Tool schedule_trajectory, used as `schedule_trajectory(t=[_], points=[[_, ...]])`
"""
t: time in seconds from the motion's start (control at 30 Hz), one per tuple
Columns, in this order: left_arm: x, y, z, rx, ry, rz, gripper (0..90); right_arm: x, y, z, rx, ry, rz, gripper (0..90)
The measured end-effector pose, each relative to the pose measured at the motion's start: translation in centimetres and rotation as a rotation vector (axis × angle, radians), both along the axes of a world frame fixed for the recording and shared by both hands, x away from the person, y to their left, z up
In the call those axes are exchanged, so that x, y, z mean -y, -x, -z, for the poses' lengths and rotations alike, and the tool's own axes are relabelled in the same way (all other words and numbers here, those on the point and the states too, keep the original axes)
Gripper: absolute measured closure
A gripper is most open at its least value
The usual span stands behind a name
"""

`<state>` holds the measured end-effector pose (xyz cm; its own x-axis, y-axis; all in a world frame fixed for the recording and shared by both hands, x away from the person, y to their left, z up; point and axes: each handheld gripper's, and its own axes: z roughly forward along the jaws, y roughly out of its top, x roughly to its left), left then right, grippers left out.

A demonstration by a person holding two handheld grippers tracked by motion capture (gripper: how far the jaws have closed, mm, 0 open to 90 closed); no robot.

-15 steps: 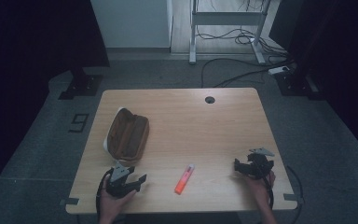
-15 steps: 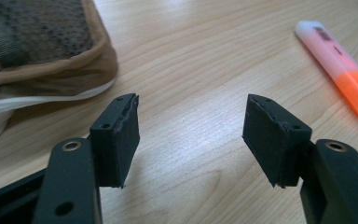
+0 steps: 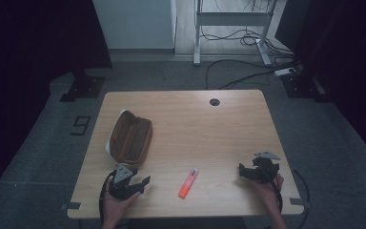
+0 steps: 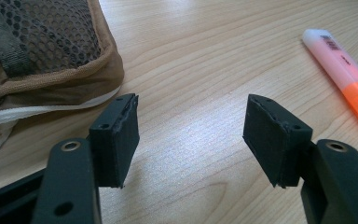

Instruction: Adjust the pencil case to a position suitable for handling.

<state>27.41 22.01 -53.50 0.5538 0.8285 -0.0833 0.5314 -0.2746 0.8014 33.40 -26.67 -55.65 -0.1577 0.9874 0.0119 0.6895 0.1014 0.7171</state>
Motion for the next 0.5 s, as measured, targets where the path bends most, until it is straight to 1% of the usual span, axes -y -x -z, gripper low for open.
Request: schedule_trajectory(t=[0.1, 0.23, 0.3, 0.4, 0.5], points=[[0.2, -0.1, 0.2, -0.006, -0.007, -0.001, 35.9, 0.1, 0.3, 0.0, 0.003, -0.002, -0.017, 2.1], [0.3, -0.2, 0.3, -0.012, -0.003, 0.001, 35.9, 0.3, 0.6, 0.0, 0.006, -0.003, -0.035, 2.9], [0.5, -0.2, 0.1, -0.007, -0.007, 0.001, 35.8, 0.4, 0.7, 0.0, 0.008, -0.005, -0.039, 3.5], [0.8, -0.1, -0.3, 0.008, -0.025, 0.002, 35.8, 0.4, 0.9, 0.0, 0.012, -0.002, -0.043, 5.0], [0.8, -0.1, -0.5, 0.011, -0.020, -0.007, 35.7, 0.4, 1.1, 0.0, 0.017, -0.005, -0.051, 6.8]])
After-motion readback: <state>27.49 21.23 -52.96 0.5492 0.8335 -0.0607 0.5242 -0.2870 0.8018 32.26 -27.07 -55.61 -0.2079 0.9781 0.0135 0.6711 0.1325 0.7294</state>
